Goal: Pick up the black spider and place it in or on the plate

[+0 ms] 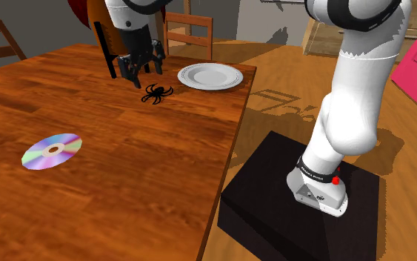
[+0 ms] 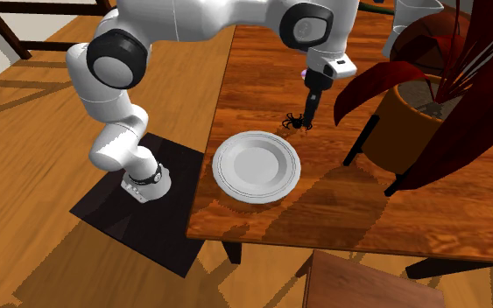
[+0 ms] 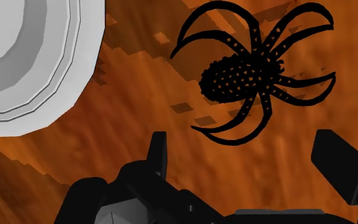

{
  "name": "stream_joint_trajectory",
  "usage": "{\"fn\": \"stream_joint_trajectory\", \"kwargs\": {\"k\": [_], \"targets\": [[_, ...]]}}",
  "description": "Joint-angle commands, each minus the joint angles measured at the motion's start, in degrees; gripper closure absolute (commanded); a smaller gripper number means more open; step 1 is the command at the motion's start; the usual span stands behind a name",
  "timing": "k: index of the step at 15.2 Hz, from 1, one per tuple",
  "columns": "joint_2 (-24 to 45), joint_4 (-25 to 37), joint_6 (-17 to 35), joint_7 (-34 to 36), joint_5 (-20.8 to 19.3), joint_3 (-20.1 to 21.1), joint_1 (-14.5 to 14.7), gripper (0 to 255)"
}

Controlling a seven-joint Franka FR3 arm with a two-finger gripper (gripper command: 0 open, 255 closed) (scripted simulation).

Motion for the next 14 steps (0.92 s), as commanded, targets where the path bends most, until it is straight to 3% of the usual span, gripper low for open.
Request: {"fn": "stream_joint_trajectory", "kwargs": {"k": [1, 5, 13, 14], "targets": [[0.20, -1.09, 1.05, 1.04, -0.48, -0.12, 0.07, 0], [-0.02, -4.09, 3.87, 1.13, -0.51, -0.29, -0.24, 0], [-0.01, -4.08, 3.85, 1.13, -0.51, -0.29, -0.24, 0], [-0.01, -4.08, 3.85, 1.13, -0.51, -0.29, -0.24, 255]]}}
